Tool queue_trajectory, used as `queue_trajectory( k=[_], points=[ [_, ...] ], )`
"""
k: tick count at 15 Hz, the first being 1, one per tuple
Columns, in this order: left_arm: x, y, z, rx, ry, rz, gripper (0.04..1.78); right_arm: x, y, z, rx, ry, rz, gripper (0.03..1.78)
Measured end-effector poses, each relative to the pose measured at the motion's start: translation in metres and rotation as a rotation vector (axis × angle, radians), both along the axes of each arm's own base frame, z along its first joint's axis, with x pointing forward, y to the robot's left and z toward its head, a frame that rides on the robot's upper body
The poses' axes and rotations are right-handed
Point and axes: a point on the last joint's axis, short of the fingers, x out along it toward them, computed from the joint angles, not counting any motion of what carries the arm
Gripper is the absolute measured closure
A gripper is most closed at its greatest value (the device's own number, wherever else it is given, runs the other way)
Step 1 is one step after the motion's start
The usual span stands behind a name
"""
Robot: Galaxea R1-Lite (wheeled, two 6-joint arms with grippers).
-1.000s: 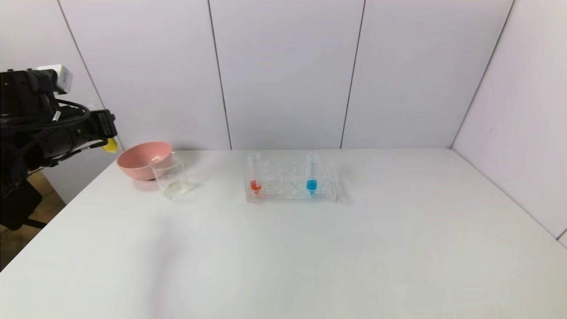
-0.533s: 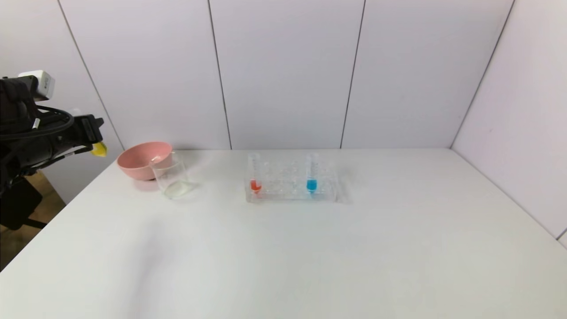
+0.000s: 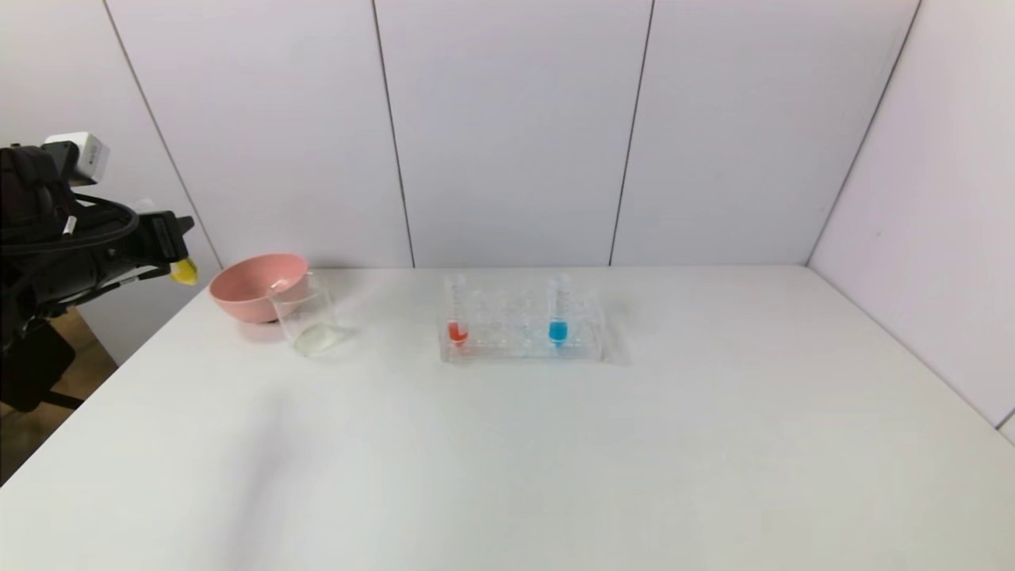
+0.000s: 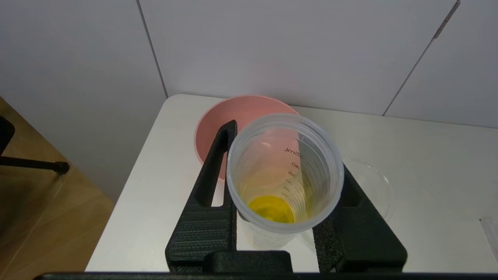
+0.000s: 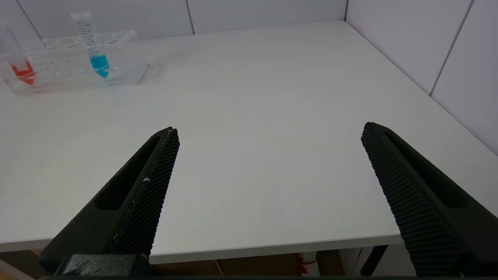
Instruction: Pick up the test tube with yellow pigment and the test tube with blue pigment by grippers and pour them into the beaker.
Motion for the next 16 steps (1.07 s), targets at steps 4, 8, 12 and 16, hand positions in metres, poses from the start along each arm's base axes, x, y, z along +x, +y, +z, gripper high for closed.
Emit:
queue_trajectory(
  k=[4,8,12,16],
  points=[
    [0.014,0.007,0.008,0.095,-0.041,-0.191,1.28,0.000,0.000,0.000,0.000,0.000,0.000,0.10],
    [0.022,0.025,-0.002,0.173,0.000,-0.313,1.28,0.000,0.000,0.000,0.000,0.000,0.000,0.10],
    [0.025,0.039,0.002,0.295,0.064,-0.414,1.28,0.000,0.000,0.000,0.000,0.000,0.000,0.10],
    [0.032,0.047,0.020,0.478,0.125,-0.510,1.28,0.000,0.000,0.000,0.000,0.000,0.000,0.10]
  ],
)
